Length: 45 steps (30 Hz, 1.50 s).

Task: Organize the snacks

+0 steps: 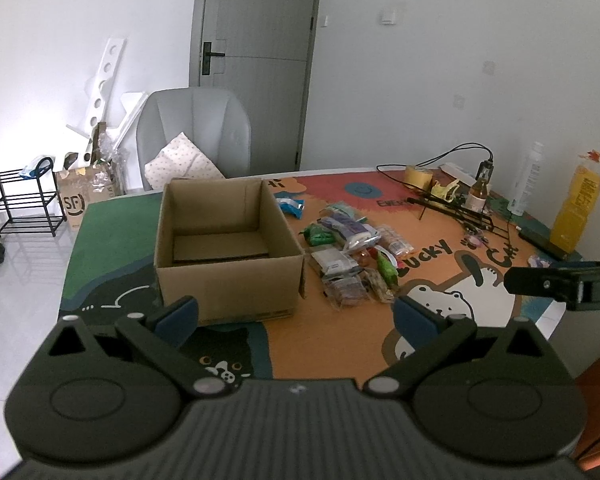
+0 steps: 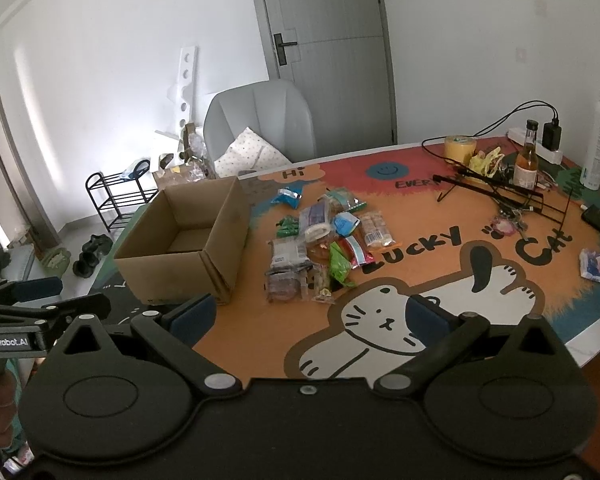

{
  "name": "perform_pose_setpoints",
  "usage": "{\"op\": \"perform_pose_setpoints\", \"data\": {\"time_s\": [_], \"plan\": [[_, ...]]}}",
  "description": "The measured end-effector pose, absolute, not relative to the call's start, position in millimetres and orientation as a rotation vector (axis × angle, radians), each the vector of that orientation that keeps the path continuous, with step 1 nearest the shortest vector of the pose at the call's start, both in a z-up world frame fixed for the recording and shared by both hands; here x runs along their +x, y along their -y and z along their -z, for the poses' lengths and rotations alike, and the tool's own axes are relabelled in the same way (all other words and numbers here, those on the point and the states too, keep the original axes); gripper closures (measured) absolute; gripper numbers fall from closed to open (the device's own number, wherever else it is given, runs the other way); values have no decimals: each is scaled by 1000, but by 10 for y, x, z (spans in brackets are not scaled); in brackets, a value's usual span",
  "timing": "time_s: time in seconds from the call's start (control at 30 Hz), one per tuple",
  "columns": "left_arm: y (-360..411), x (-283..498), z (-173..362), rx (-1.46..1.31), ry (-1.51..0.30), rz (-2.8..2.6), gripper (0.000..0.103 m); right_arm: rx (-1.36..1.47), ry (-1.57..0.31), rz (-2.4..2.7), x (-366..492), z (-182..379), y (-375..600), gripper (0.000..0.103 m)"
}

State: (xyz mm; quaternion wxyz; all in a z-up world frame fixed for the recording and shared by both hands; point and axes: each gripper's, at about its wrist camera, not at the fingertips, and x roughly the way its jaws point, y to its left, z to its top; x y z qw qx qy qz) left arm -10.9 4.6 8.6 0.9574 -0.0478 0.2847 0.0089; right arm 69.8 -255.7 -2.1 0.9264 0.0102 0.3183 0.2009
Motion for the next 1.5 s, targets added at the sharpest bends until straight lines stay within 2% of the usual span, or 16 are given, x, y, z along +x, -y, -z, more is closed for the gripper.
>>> {"op": "perform_pose_setpoints", "data": {"time_s": [0.43, 1.0, 1.37, 1.5], "plan": [[-6, -84, -80, -103, -557, -16, 0, 45, -646, -436, 764, 115, 2613, 0], [81, 412, 377, -129, -549, 28, 1, 33, -626, -402, 1084, 589, 2702, 0], [190, 774, 482, -171, -555, 23, 8, 77, -639, -411, 1377, 793, 2733, 15], [257, 869, 514, -179, -566, 36, 18, 124, -648, -412, 1507, 827, 2761, 21]]}}
